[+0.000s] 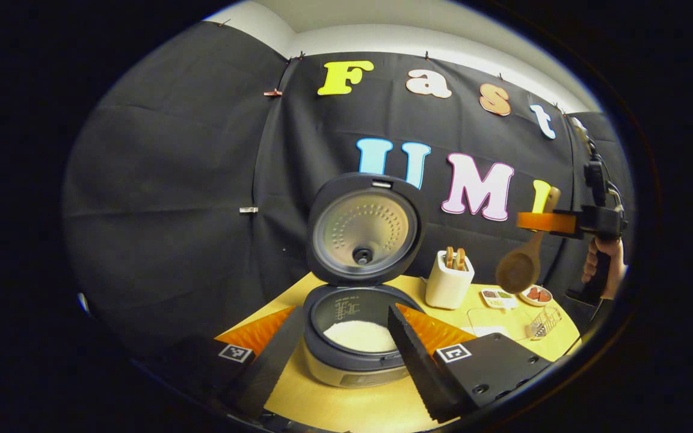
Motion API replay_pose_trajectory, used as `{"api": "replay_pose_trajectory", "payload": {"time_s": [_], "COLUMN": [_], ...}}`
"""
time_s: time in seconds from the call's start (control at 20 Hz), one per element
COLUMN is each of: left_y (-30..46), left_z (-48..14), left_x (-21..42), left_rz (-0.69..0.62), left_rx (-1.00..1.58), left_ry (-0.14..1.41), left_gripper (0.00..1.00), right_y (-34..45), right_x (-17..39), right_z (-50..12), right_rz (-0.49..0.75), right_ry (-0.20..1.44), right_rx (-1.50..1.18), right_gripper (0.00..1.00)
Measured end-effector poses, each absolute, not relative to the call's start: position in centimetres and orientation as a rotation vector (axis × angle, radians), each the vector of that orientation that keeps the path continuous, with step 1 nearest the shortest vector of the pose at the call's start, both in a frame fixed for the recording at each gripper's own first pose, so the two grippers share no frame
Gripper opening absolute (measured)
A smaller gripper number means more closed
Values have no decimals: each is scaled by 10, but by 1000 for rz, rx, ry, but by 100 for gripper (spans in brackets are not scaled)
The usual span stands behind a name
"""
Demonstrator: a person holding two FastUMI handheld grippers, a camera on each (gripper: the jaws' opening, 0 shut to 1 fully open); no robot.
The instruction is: Close the left gripper, press the button to open the rice cooker; take a wooden spoon from the chopstick holder with the right hand, scoop a spoonful of rice and pour it into the rice cooker, then put the wooden spoon back into the chopstick holder.
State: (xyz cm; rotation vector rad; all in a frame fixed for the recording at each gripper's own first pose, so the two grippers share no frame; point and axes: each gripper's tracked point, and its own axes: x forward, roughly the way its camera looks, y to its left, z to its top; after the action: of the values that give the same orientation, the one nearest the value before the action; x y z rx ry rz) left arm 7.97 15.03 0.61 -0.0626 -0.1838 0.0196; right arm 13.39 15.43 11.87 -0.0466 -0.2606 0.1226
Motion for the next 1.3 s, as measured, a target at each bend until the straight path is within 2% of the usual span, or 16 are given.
{"api": "replay_pose_trajectory", "payload": {"time_s": [0.3,0.65,1.0,1.05,1.1,1.3], "left_y": [131,143,120,115,111,115], "left_z": [39,72,92,99,108,153], "left_x": [97,102,103,103,105,110], "left_rz": [83,224,242,230,225,245], "left_rx": [-66,36,-83,-108,-126,-102], "left_ry": [-215,-240,-271,-287,-303,-396], "left_gripper": [95,95,95,95,95,95], "right_y": [-13,-143,-209,-211,-211,-217], "right_x": [115,116,137,141,145,161], "right_z": [103,67,13,3,-9,-49], "right_rz": [-172,-381,-479,-487,-492,-519], "right_ry": [-239,-212,-159,-150,-132,-64], "right_rx": [56,174,402,419,435,481], "right_gripper": [14,14,14,19,14,14]}}
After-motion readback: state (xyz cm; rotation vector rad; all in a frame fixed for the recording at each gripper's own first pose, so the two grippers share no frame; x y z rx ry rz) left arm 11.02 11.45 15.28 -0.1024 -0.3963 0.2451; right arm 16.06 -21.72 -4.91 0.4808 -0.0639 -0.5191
